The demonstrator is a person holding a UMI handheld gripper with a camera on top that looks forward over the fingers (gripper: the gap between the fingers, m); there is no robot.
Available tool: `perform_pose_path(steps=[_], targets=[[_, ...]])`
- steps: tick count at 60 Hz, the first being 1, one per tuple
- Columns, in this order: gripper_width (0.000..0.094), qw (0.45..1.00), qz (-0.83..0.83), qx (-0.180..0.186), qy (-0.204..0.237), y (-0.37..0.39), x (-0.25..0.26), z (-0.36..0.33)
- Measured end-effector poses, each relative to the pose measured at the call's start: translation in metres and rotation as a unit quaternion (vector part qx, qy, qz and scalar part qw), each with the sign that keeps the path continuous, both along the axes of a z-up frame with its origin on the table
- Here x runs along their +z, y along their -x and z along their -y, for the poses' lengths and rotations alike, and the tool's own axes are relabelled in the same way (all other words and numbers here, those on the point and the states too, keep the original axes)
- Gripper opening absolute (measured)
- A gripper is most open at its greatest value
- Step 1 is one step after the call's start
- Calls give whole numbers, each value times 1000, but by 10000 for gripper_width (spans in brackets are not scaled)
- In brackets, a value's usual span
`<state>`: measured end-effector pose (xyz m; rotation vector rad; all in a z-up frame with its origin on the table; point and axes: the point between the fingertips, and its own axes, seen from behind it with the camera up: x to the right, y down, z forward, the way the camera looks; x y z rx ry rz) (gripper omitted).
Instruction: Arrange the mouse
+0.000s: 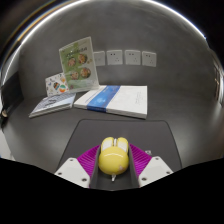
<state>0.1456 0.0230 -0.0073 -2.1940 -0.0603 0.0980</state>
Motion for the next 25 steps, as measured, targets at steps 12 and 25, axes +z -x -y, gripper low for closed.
perform_pose_path(steps=[12,25], targets=[[836,999,-28,43,-5,5,8,23],[836,999,-42,16,-12,-41,27,109]])
